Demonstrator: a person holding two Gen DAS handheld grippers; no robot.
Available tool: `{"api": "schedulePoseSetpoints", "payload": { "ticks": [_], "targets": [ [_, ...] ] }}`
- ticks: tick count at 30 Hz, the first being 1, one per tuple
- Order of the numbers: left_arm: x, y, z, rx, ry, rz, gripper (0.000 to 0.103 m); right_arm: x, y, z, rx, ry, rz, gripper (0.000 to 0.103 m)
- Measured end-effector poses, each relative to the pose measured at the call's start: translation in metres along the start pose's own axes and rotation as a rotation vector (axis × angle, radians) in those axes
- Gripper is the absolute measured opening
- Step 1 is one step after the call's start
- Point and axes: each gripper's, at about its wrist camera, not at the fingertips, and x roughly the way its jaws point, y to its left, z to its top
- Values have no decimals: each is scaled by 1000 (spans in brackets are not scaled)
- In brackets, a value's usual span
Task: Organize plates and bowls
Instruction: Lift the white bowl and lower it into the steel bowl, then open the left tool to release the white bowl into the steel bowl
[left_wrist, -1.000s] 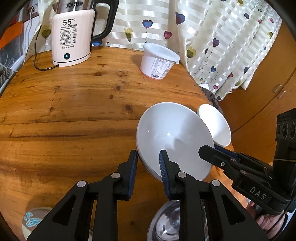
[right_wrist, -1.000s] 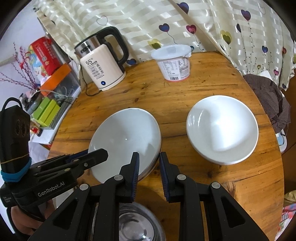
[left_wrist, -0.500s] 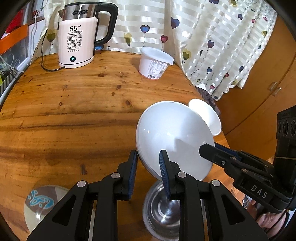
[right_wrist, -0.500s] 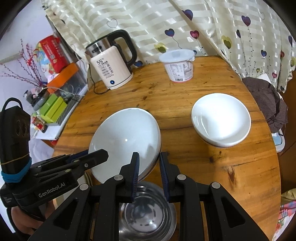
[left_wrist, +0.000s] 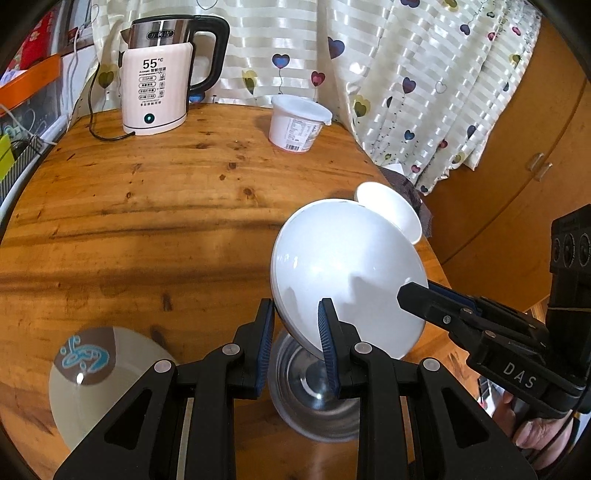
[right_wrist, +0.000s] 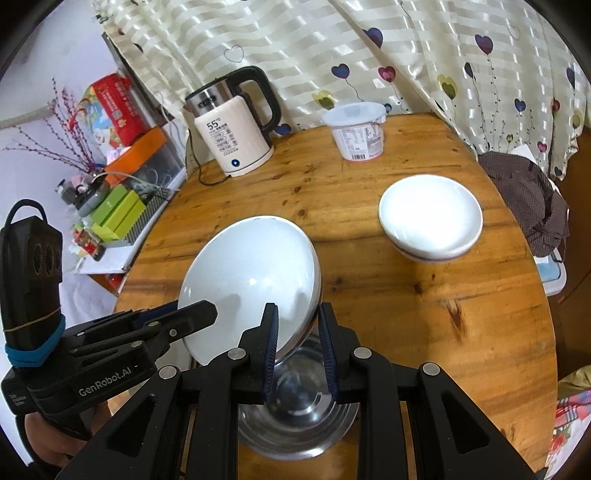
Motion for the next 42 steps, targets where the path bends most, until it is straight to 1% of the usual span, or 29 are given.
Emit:
{"api": "schedulePoseSetpoints", "payload": {
  "ticks": [7, 22, 29, 42],
  "targets": [
    [1, -1, -18, -4, 22, 2, 25, -1, -1, -21, 5, 30, -2, 22],
    [7, -5, -46, -12, 68, -6, 25, 1, -6, -47, 14, 77, -17, 22],
    [14, -6, -53, -17, 94, -3, 25, 7, -11, -56, 27, 105, -20, 22],
    [20, -5, -56, -14, 115, 6, 25, 13, -13, -59, 25, 135, -25, 23]
  ]
}}
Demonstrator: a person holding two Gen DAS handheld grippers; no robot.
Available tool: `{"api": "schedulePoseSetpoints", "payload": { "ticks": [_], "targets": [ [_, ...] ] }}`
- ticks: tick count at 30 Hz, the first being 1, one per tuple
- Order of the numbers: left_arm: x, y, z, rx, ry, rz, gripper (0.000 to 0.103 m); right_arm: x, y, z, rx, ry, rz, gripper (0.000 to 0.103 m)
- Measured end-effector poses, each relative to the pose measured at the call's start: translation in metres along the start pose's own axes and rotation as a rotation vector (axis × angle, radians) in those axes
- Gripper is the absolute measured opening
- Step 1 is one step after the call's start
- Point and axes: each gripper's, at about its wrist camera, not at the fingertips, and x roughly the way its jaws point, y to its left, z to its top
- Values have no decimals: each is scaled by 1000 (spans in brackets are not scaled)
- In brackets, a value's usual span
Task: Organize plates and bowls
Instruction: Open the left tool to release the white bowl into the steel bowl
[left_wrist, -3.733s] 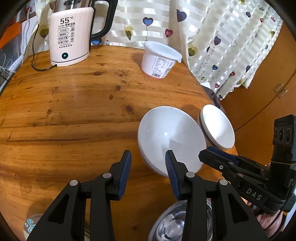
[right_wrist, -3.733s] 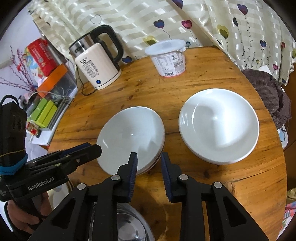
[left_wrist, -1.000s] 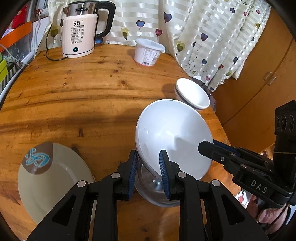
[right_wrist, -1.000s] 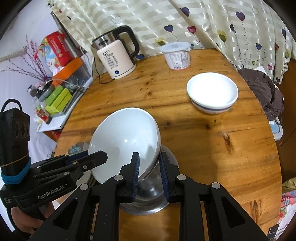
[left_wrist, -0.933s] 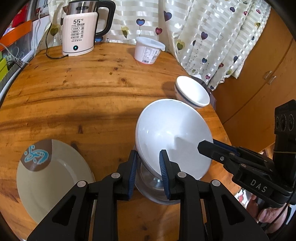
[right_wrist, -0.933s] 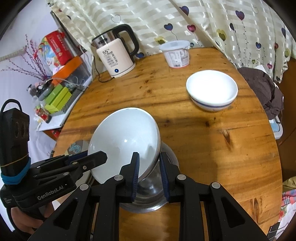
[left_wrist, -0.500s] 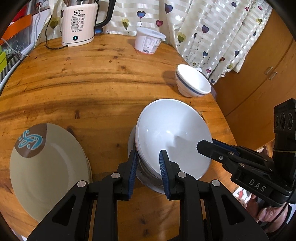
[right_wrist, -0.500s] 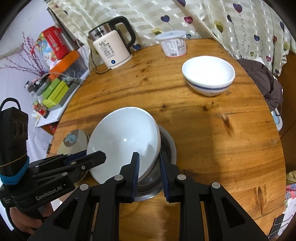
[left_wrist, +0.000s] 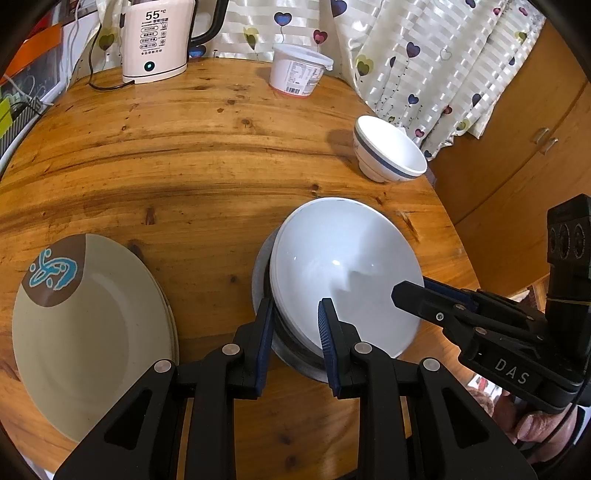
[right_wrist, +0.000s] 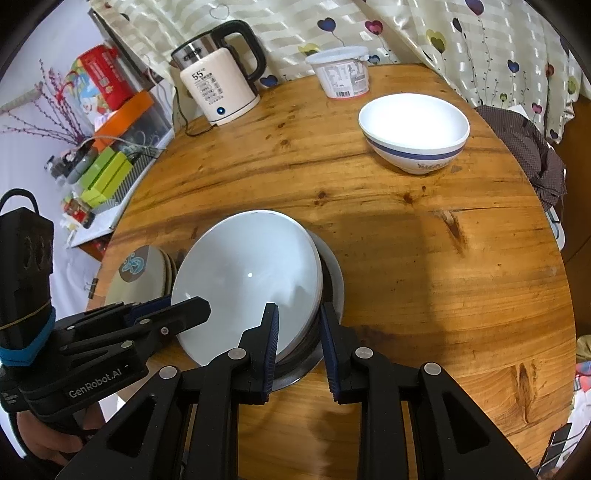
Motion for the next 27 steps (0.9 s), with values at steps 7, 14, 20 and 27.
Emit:
{"api": "schedulePoseSetpoints", "payload": {
  "ticks": [7, 14, 20, 27],
  "targets": [
    [0, -3, -1, 16, -3, 9, 26, -1, 1, 0, -3, 1, 0, 24],
    [-2, -5, -2, 26, -15, 23, 26, 0, 0, -1, -4, 6, -3, 24],
    [-3, -5, -2, 29, -23, 26, 28, 0, 0, -1, -6, 6, -4, 24],
    [-10, -3, -1, 32, -50, 29, 28, -6, 4, 1, -34, -20, -27, 27]
  ]
}}
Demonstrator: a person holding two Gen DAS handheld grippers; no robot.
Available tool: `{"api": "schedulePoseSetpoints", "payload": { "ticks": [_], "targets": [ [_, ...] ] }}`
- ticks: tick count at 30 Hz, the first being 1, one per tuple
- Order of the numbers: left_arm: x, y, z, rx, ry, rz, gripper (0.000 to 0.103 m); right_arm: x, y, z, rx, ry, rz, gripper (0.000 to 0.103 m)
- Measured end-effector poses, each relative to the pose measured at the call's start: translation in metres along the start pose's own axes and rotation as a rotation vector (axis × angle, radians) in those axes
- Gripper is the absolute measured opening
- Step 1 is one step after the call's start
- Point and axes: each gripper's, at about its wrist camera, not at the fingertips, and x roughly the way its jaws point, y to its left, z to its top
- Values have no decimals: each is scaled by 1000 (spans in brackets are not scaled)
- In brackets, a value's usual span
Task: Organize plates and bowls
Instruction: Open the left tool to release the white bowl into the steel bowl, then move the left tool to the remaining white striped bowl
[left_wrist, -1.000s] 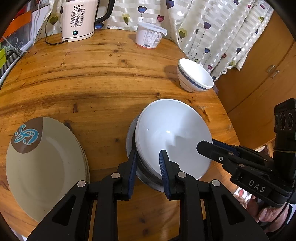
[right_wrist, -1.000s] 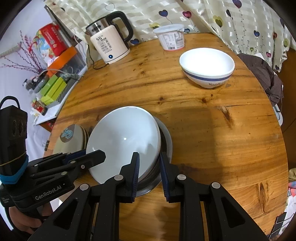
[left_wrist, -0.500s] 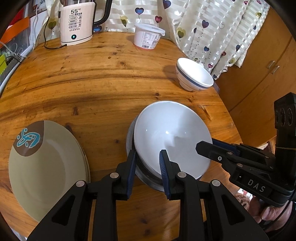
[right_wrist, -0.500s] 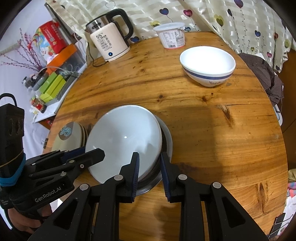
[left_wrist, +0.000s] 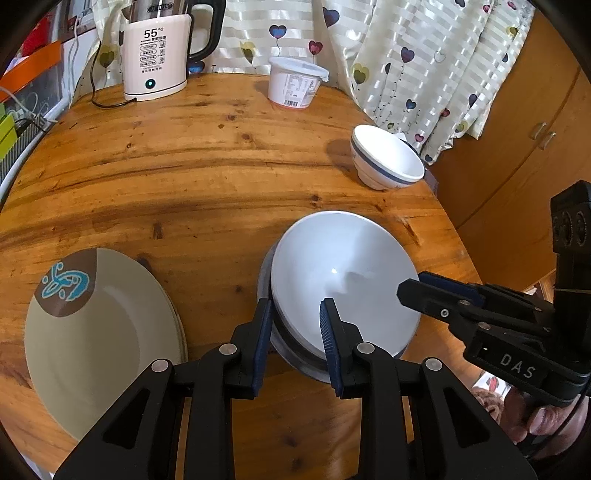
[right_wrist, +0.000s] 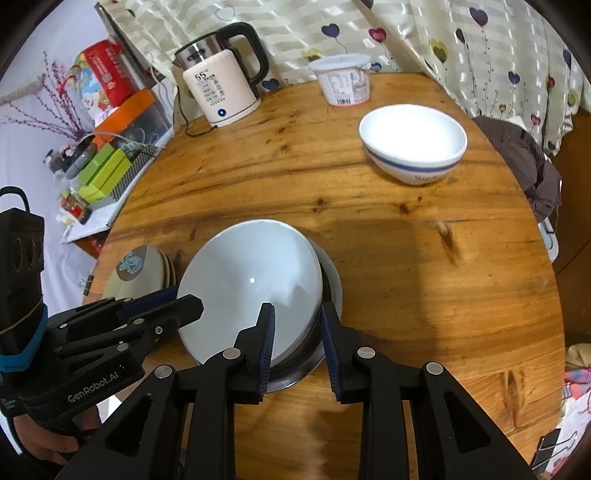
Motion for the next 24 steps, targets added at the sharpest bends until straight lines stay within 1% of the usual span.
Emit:
{"api": "schedulePoseSetpoints", "payload": {
  "ticks": [3, 12, 15, 24],
  "targets": [
    [-4, 0, 0, 0, -13, 3, 28, -8, 4, 2, -25, -24, -21, 34],
    [-21, -9, 4, 39, -74, 14, 28, -26, 15, 6, -77, -83, -49, 41],
    [-24, -12, 6, 53, -85, 18, 28, -29, 15, 7, -84, -93, -52, 43],
    [-26, -17, 12, 71, -99, 28, 28, -32, 15, 11, -86, -105, -56, 44]
  ]
}}
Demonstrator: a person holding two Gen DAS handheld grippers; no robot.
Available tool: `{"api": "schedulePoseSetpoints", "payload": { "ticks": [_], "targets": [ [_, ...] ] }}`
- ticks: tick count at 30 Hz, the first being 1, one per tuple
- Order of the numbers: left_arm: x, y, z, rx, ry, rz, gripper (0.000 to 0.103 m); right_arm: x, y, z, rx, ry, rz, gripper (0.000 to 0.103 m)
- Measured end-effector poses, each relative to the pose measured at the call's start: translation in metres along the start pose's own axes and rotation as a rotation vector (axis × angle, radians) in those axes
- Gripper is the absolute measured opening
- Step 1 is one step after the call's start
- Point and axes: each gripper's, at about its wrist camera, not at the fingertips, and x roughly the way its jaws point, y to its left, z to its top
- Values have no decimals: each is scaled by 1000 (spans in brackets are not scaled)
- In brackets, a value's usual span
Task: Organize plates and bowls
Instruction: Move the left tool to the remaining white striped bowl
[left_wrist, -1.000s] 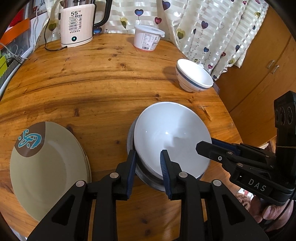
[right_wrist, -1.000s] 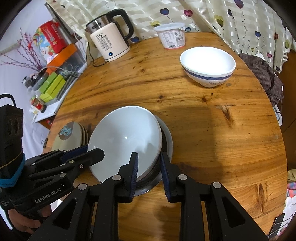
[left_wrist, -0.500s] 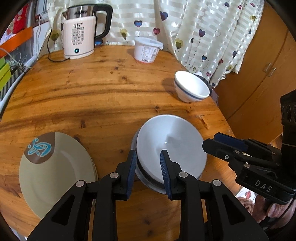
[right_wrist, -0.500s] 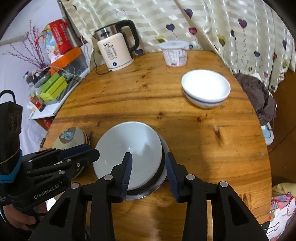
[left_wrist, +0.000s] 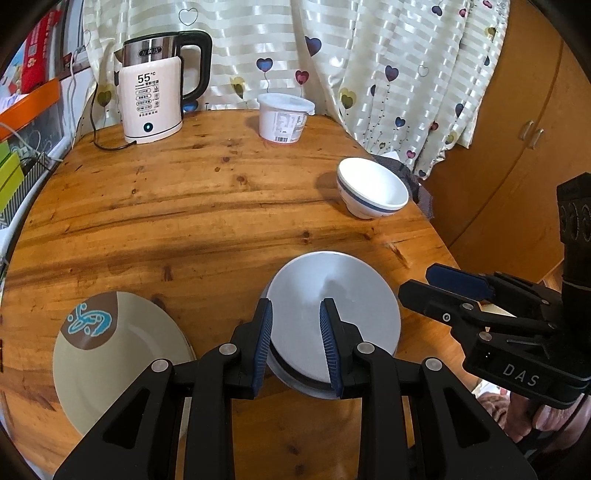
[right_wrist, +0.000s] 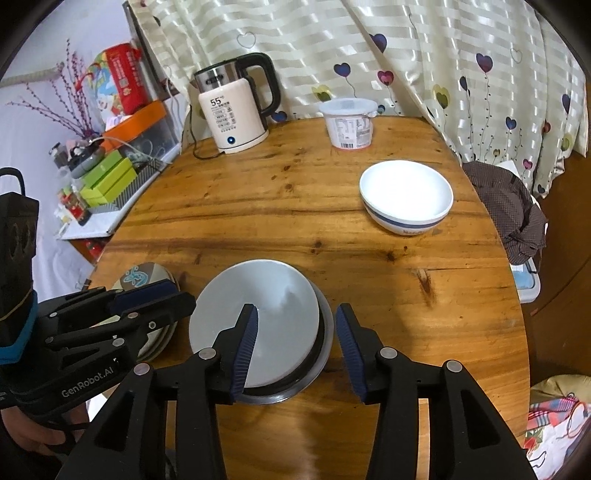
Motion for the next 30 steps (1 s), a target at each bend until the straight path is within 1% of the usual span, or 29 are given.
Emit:
{"api": "schedulePoseSetpoints", "payload": {
  "ticks": [13, 25, 30],
  "targets": [
    [4, -6, 14, 36, -13, 10, 28, 1, -8, 10, 19, -6, -14, 44],
    [12, -19, 31, 84, -31, 31, 28, 1, -27, 19, 54, -18, -47, 44],
    [18, -24, 38, 98, -31, 29, 28, 3, -36, 24, 68, -20, -60, 44]
  ]
}}
